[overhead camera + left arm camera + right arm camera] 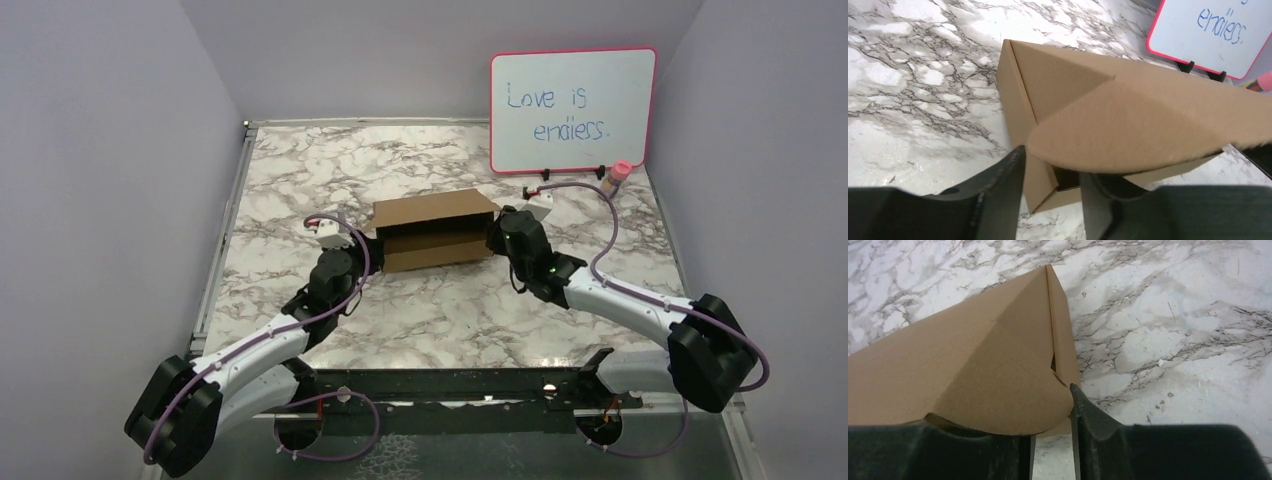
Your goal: Fold the paper box
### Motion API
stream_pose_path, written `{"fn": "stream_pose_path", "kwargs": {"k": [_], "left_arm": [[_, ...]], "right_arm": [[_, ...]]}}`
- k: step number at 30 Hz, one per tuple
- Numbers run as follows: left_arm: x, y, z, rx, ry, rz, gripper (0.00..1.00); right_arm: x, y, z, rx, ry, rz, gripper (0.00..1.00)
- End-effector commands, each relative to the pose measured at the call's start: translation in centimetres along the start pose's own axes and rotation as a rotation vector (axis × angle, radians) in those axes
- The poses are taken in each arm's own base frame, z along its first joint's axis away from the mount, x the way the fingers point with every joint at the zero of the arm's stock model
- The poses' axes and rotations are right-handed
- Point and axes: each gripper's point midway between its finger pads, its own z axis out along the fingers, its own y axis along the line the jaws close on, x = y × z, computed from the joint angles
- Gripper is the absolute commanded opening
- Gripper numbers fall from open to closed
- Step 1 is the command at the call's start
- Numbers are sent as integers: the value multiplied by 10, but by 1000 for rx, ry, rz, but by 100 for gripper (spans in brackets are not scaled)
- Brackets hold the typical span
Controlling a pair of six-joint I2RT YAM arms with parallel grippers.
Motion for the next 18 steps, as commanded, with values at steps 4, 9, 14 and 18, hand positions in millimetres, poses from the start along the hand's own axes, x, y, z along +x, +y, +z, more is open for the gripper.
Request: {"fn": "stream_pose_path", "kwargs": {"k": [4,9,14,18], "left_arm": [[13,3,-27,47,68,-39,56],[11,10,-52,50,94,-37,66],[-14,11,-83,59,55,-64,84],[-47,7,-101,71,-27,-69,92]], "right_arm": [[4,-7,-24,-71,13,8,41],[2,-7,-40,-132,28,-44,50],[-3,-14,-57,-152,33,-107,65],[-20,-15,-67,-166,-9,-158,78]]}}
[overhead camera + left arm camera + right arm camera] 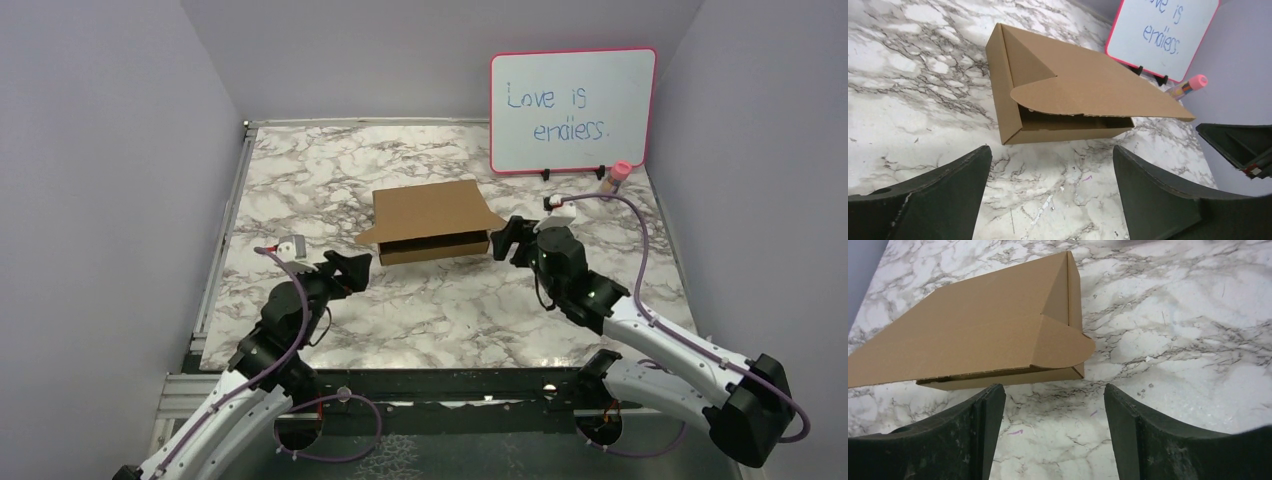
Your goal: Fold the paper box
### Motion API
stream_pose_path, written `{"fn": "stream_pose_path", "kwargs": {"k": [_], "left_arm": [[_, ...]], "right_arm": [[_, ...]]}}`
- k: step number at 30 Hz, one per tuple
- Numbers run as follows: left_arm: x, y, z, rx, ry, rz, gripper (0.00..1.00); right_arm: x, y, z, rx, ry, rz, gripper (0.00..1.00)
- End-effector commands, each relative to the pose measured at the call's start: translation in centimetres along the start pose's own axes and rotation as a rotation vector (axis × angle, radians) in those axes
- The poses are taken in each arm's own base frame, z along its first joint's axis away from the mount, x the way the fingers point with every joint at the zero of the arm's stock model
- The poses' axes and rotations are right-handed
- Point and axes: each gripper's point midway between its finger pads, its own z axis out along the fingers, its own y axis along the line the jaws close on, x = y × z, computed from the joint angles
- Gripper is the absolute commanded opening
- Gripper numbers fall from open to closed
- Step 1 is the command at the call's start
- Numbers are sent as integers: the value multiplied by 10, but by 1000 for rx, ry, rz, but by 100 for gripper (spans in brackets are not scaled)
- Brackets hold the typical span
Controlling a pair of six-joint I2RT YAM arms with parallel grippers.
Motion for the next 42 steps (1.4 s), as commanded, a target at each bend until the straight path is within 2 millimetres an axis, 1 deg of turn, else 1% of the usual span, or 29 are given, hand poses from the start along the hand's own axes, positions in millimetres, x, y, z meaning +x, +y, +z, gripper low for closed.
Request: {"fn": "stream_pose_path", "kwargs": {"k": [1,3,4,7,11,14,16,19,21,23,25,26,27,29,31,34,36,39,42], "left_arm": [[-23,0,-19,-28,-20,25,93],[-26,-3,-16,-26,-25,41,93],[-25,-4,-13,-27,-17,42,93],[-22,-8,0,-41,3,51,93],[-33,-14,16,-87,27,124,93],[-41,-15,30,-136,42,190,94],[-47,-17,40,-153,45,216,95],[-51,-15,59,-152,53,233,95],[-53,-11,73,-136,74,216,95],[-53,-2,86,-124,109,167,95],[-48,3,95,-105,136,122,94],[-42,6,96,-103,156,108,93],[-41,4,98,-86,150,96,92],[-33,6,100,-75,157,78,91],[-22,13,100,-86,170,65,90],[-3,15,99,-65,221,44,88],[8,20,98,-67,243,27,86],[25,28,96,-77,275,5,81],[37,37,94,-92,294,-4,77]], "right_arm": [[-7,-3,-10,-18,5,-109,82],[-17,3,-9,-31,-10,-136,90],[-21,6,-7,-36,-9,-151,92],[-30,14,2,-48,-2,-191,93],[-55,28,11,-80,-31,-193,93],[-72,40,21,-115,-29,-196,94],[-75,40,32,-107,-6,-205,94],[-74,31,52,-107,41,-180,95],[-70,25,62,-122,73,-147,95],[-65,21,69,-131,86,-136,94],[-58,21,73,-143,103,-135,94],[-53,21,75,-146,115,-135,94],[-47,20,76,-149,130,-135,94],[-34,17,78,-152,155,-130,93],[-20,13,80,-156,174,-121,93],[0,5,81,-144,205,-113,91],[15,5,79,-165,241,-106,90],[31,3,76,-186,266,-90,87],[42,0,75,-189,277,-79,85]]}}
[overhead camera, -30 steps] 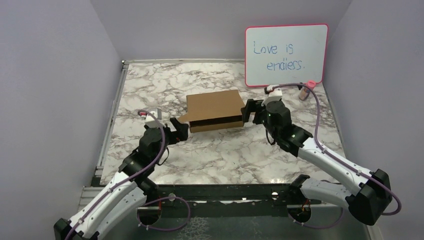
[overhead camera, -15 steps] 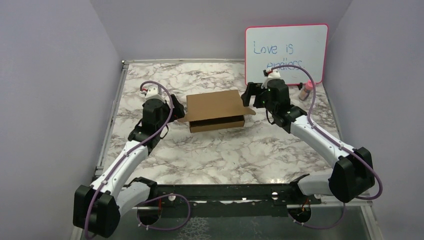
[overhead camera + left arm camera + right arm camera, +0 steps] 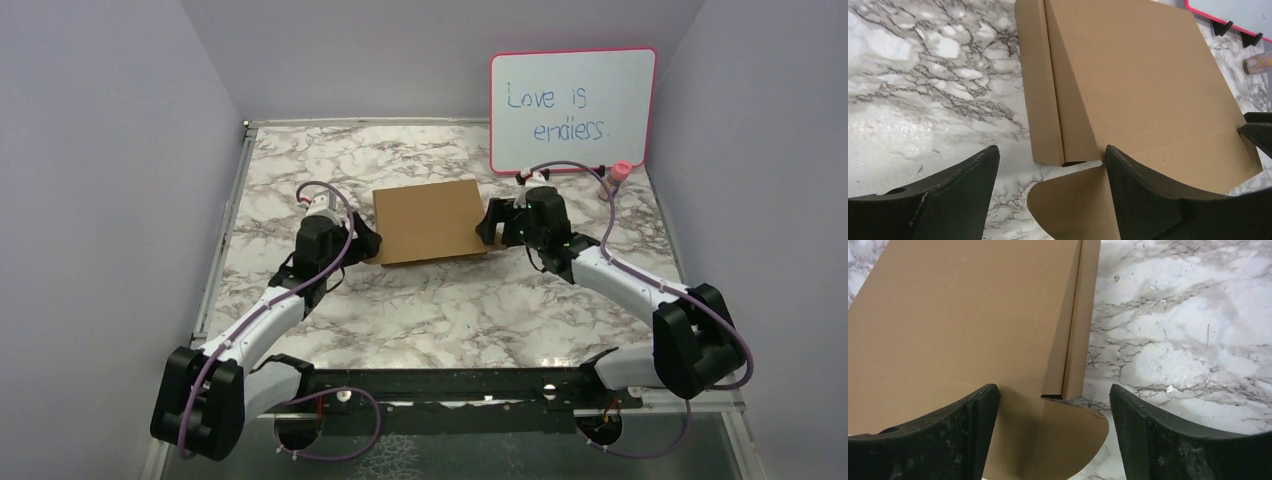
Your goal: Fold the paper box
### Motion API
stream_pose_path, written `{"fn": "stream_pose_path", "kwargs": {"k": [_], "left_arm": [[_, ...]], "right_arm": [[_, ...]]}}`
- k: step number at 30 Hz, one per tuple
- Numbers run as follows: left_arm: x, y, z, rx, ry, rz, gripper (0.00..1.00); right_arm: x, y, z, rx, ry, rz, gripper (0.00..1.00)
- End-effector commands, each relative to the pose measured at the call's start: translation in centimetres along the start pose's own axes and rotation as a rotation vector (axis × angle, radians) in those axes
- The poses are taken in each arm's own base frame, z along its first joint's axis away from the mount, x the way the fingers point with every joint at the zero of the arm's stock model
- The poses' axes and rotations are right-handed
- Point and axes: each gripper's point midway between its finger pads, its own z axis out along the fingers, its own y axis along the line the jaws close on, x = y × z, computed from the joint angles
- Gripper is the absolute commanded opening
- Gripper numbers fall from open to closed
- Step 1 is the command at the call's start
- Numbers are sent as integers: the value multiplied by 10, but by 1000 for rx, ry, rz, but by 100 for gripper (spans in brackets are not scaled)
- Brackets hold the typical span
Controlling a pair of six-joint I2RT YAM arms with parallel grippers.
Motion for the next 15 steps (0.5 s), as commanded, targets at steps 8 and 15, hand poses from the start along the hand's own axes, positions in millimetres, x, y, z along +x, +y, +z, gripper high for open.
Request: {"fn": "stream_pose_path", "kwargs": {"k": [8,15], "left_arm": [[34,7,9,40,58,-48,69],[48,19,13,7,82,-49,67]], "right_arm": [[31,7,7,-79,25,43,82],[55,-8,12,-32,38,76,77]]}}
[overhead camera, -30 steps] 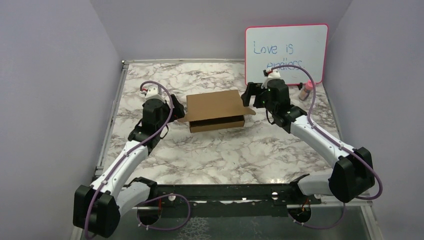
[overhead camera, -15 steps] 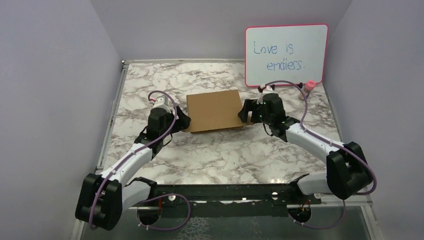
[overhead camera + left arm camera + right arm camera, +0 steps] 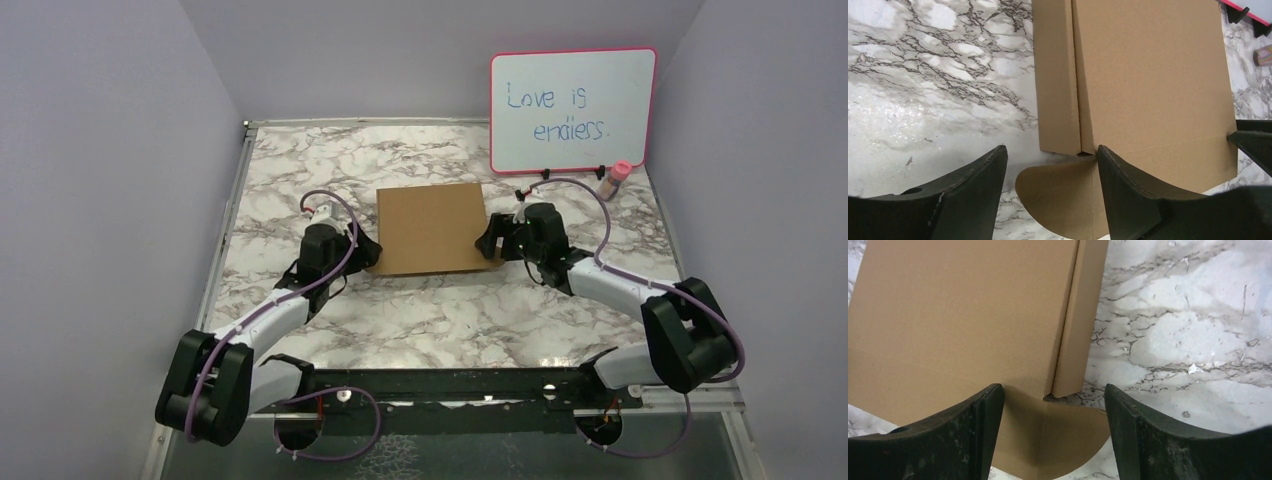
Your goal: Fold the paper box
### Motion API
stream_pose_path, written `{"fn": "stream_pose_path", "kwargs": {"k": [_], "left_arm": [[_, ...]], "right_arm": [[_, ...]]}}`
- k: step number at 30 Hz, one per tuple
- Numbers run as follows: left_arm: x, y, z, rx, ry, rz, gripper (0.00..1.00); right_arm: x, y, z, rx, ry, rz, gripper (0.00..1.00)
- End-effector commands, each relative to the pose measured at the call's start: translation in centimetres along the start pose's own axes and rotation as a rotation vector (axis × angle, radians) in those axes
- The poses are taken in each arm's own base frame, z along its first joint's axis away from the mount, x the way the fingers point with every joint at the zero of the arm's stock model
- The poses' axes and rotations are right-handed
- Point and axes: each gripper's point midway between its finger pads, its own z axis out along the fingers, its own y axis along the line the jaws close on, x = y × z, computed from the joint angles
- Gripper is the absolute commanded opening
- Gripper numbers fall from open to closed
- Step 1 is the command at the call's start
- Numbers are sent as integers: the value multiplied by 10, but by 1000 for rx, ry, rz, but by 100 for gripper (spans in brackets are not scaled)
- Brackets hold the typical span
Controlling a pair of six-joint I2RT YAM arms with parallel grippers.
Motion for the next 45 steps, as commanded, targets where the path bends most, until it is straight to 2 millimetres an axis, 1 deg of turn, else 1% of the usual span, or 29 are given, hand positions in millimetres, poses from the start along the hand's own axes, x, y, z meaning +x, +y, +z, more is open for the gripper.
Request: {"fn": "stream_pose_path", "kwargs": {"k": [1,3,5,7,9,12,15,17,19,21,23,28,30,33,37,38,41,45], "left_arm": [[16,9,3,-5,31,-5,66],[24,16,4,-28,48,-2,65],[28,22,4,-46,54,2,65],[28,27,3,-66,42,6,65],[24,29,2,-80,21,11,65],[9,18,-2,-54,-23,3,67],[-13,1,-7,-8,-82,-7,70],[-27,-10,-10,21,-112,-7,71],[-35,-17,-10,39,-129,-6,72],[-38,-21,-6,51,-129,-4,73],[-36,-22,1,60,-112,-3,73],[-20,-21,20,72,-38,7,72],[-14,-18,24,72,-20,11,71],[-6,-14,28,74,0,12,67],[9,-7,30,69,33,9,61],[12,-5,31,65,36,6,59],[21,2,31,52,49,5,55],[25,4,31,56,54,11,50]], "right_arm": [[17,-8,6,13,7,31,76],[22,-10,7,20,18,33,76],[21,-10,7,23,16,32,76],[16,-11,6,30,1,29,76],[12,-10,5,34,-17,27,76],[1,-6,2,23,-42,25,76],[-18,1,-4,5,-92,15,76],[-28,2,-5,8,-124,11,77],[-34,4,-4,3,-140,5,77],[-36,4,-1,3,-142,3,77],[-33,5,2,-11,-135,3,77],[-14,2,9,-25,-105,21,70],[-7,2,10,-34,-94,25,65],[8,-2,12,-40,-71,38,58],[30,-5,13,-55,-42,58,52],[34,-5,13,-62,-38,61,49],[43,-5,11,-77,-22,70,46],[49,0,9,-119,-19,72,42]]}}
